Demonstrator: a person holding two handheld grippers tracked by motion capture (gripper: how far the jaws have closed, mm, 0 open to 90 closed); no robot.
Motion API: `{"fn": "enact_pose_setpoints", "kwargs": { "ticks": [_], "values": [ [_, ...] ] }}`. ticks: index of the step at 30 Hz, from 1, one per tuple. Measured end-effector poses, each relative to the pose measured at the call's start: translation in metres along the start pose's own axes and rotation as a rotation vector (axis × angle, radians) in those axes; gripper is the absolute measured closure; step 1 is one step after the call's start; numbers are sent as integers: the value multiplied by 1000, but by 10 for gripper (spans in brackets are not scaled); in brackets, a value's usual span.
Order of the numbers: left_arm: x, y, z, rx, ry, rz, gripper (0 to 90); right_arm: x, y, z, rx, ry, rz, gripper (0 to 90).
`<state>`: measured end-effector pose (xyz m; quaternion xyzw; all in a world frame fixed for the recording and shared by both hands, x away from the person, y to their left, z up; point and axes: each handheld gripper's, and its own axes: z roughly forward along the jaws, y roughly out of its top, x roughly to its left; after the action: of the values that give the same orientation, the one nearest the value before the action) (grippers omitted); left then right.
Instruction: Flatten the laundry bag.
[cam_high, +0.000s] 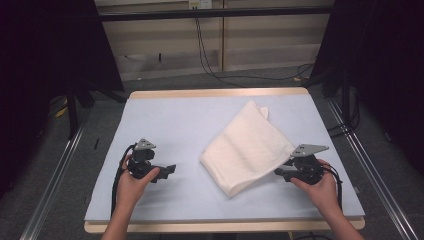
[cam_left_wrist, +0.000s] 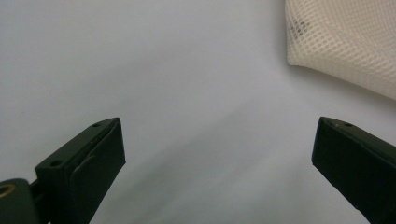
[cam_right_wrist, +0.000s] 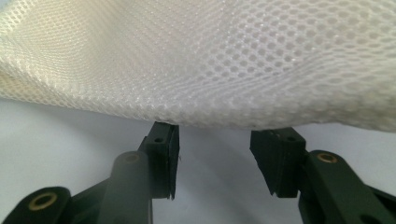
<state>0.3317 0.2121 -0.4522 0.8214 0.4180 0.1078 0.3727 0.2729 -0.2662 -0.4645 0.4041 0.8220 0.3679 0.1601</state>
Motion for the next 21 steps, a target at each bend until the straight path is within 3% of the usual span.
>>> {"fn": "enact_pose_setpoints", "kwargs": {
  "ticks": [6, 13, 21],
  "values": [
    [-5, 6, 1, 4, -22, 19, 26, 1, 6, 0, -12, 14, -2, 587],
    [-14, 11, 6, 19, -56, 39, 25, 4, 17, 2, -40, 34, -1, 591],
    [-33, 17, 13, 41, -122, 102, 25, 8, 25, 5, -50, 38, 4, 589]
  ]
}}
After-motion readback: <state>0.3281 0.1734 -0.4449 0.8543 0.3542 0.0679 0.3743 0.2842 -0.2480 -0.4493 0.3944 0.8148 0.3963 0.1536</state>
